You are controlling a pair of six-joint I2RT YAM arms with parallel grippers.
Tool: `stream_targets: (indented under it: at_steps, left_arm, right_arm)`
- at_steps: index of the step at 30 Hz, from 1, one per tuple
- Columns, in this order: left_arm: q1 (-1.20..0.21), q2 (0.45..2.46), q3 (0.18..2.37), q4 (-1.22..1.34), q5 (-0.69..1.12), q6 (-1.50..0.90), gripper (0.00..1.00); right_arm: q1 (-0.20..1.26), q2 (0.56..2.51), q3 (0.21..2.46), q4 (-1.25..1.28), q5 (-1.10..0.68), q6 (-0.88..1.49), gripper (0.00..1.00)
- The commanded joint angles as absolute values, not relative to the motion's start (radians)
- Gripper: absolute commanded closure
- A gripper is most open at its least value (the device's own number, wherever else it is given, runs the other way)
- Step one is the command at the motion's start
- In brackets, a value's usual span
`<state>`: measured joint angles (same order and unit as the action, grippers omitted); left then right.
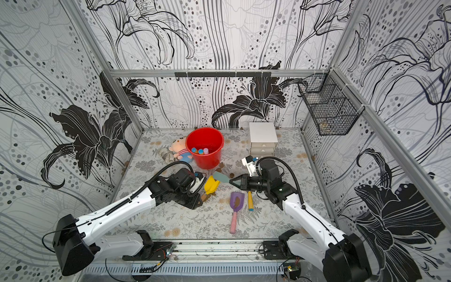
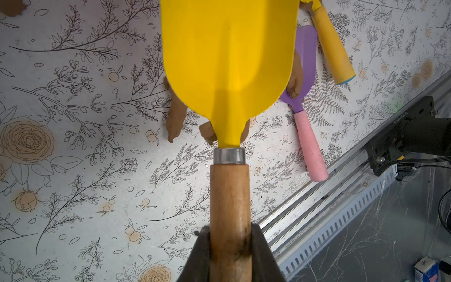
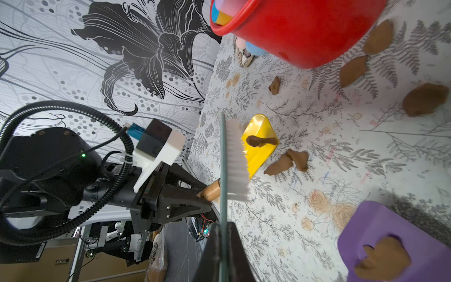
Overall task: Brush the soil off the hand trowel and place it into the bucket
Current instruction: Brush off the soil from the hand trowel.
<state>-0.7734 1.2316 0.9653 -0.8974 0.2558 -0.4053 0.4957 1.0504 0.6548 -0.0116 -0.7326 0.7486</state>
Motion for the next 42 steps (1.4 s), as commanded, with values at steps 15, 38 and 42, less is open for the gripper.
stream_targets:
  at_steps: [15, 38, 42]
  left_arm:
    - [-0.762, 1.235, 0.979, -0.901, 0.259, -0.416, 1.0]
    - [-0.747, 1.227, 0.973, -0.875, 0.261, -0.378, 1.0]
    - [-0.748, 1.24, 0.985, -0.866, 0.274, -0.372, 1.0]
  right_arm:
    - [0.422, 1.123, 0.716, -0.069, -0.77, 0.67, 1.0]
    - [0.445, 1.144, 0.673, 0.057, -0.751, 0.761, 1.0]
    - [0.586, 1.165, 0.649, 0.108, -0.674, 0.788, 1.0]
